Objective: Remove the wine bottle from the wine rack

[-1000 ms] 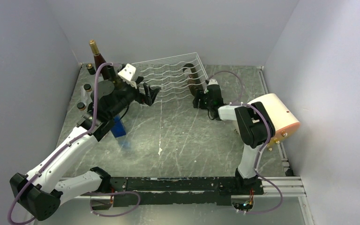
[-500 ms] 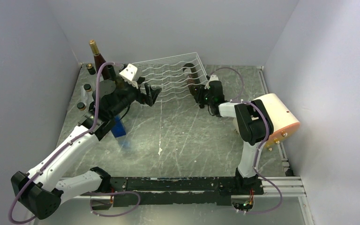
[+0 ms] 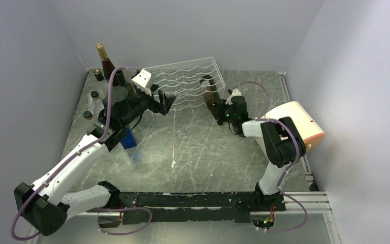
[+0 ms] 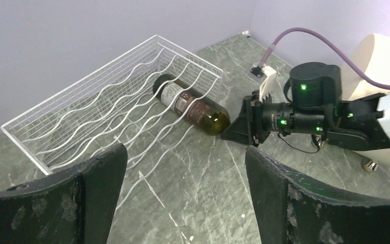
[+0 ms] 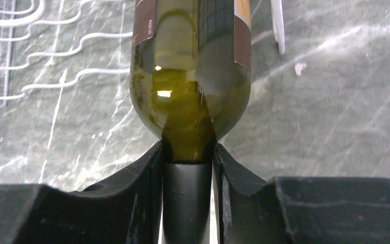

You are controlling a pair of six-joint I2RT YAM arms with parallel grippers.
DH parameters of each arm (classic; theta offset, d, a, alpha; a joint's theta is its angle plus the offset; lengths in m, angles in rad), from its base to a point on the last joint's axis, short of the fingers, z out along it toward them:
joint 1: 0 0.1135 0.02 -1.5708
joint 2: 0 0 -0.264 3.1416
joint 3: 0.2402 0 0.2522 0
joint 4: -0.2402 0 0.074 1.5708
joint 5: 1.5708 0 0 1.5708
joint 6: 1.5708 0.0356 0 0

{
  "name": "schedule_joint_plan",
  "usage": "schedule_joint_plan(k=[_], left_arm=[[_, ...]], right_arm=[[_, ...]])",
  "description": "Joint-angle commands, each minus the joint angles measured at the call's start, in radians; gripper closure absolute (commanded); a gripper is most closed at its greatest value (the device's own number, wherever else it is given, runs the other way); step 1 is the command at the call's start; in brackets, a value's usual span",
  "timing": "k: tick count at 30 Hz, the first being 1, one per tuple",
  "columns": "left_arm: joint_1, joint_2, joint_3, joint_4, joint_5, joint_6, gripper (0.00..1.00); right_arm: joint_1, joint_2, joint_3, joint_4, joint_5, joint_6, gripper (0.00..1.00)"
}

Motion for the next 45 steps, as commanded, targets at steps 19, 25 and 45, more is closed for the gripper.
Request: schedule_joint_plan(k=[19, 25, 45], left_arm=[[-0.047, 0.031, -0.039, 0.069, 0.04, 0.055, 0.11], [-0.135, 0.005, -0.121, 0.176, 0.166, 0.159, 0.12], [-0.582, 0.209, -0.205, 0.1, -0.19, 0.708, 0.12]], right_arm=[[0.008, -0.537, -0.167, -0.447, -0.204, 0.14, 1.0], [0.009, -0.629, -0.144, -0.59, -0.281, 0.117, 1.0], [0.097, -0.638, -0.005, -0.87, -0.561, -0.025, 1.0]])
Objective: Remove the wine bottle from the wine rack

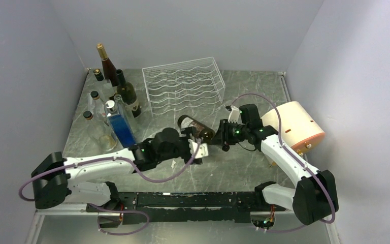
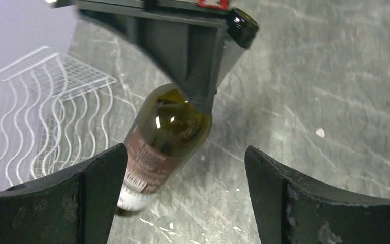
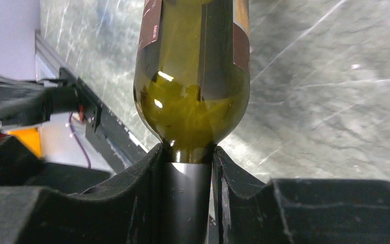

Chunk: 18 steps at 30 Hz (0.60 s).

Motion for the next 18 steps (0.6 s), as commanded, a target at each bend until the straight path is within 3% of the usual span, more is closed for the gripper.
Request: schedule_joint_plan(k=[1, 8, 13, 18], left_arm=[[-0.056, 0.07, 0.058, -0.04, -0.126, 0.099, 0.12], [-0.077, 0.132, 0.097, -0.06, -0.017, 0.082, 0.1], [-0.084, 0.187, 0.108, -0.086, 0.054, 0.046, 0.1], [-0.091, 0.193, 0.07, -0.054, 0.033, 0.0, 0.11]], right_arm=[[0.067, 0.016, 0.073, 0.03, -0.105, -0.033, 1.0], [0.199, 0.069, 0.071, 0.056, -0.106, -0.026, 0.99], [0.204, 0.057, 0.043, 0.089, -0.149, -0.004, 0.95], [0.204, 0.041, 0.046, 0.062, -0.146, -0.014, 0.93]])
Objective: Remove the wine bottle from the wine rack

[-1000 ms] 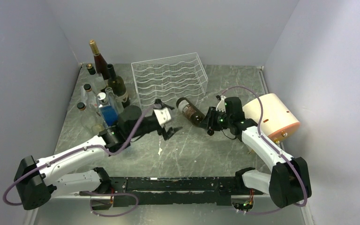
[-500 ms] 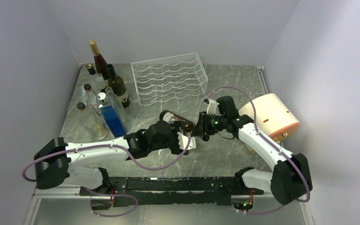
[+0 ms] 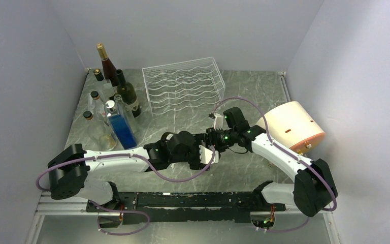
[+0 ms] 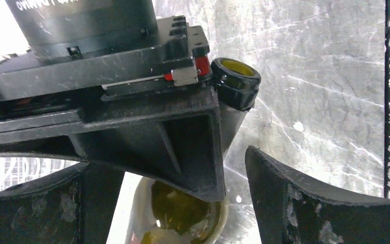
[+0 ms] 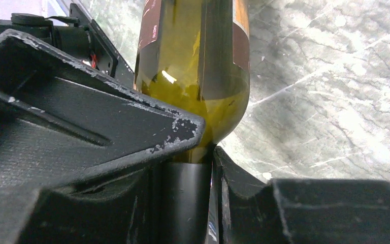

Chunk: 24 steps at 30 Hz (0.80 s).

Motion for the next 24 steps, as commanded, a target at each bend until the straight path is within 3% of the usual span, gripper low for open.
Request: schedule_joint_plan(k=[1, 6, 12, 19, 24], left_arm=[[-0.017, -0.007, -0.03, 0.027, 0.036, -0.055, 0.11], [-0.025, -0.031, -0.098, 0.104, -0.019, -0.077, 0.13], [-0.031, -0.029, -0.159, 0.241, -0.099, -0.076, 0.19], [-0.032, -0.006, -0.202, 0.32, -0.147, -0.088, 0.4], [-0.032, -0.013, -0.237, 0.354, -0.171, -0.116, 0.49]], right_arm=[[0.003, -0.041, 0.024, 0.074, -0.072, -0.007, 0.93], [0.003, -0.047, 0.027, 0.109, -0.155, 0.028, 0.91], [0.003, -0.05, 0.029, 0.152, -0.218, 0.096, 0.77], [0.003, -0.056, 0.018, 0.202, -0.269, 0.154, 0.6], [0.003, -0.048, 0.02, 0.196, -0.276, 0.169, 0.54]])
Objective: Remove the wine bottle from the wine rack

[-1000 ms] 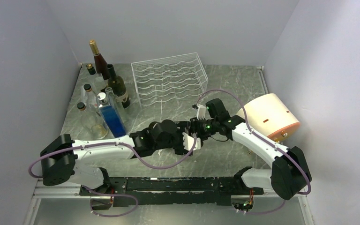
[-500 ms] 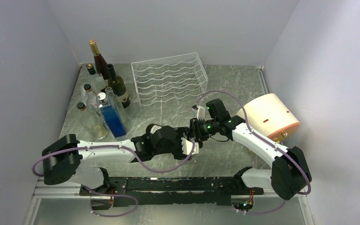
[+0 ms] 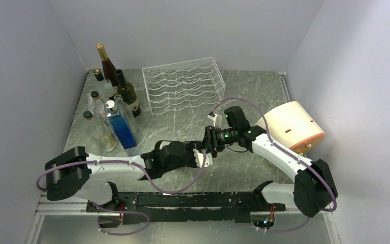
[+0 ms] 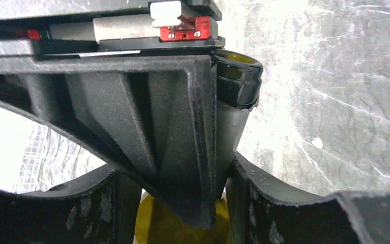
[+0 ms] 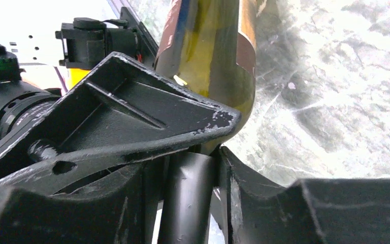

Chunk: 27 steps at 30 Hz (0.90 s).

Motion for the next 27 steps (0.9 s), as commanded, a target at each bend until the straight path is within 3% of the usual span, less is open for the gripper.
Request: schedule_joint_plan(k=[1, 9, 13, 17, 23, 27], left_arm=[[0.0, 0.013, -0.04, 0.032, -0.041, -0.069, 0.5], [-0.001, -0.025, -0.069, 0.045, -0.067, -0.106, 0.55], [-0.001, -0.059, -0.069, 0.019, -0.076, -0.123, 0.57], [-0.003, -0.091, -0.059, -0.023, -0.09, -0.144, 0.61], [-0.003, -0.143, -0.064, -0.055, -0.125, -0.173, 0.71], [-0.003, -0.173, -0.069, -0.082, -0.153, -0.189, 0.78]], right_arm=[[0.005, -0.044, 0.028, 0.125, -0.146, 0.042, 0.51], [0.005, -0.065, 0.045, 0.126, -0.157, 0.066, 0.43], [0.005, -0.077, 0.059, 0.145, -0.171, 0.088, 0.6], [0.008, -0.083, 0.086, 0.132, -0.18, 0.072, 0.62], [0.022, -0.091, 0.089, 0.199, -0.221, 0.095, 0.45], [0.022, -0.083, 0.104, 0.181, -0.196, 0.076, 0.39]])
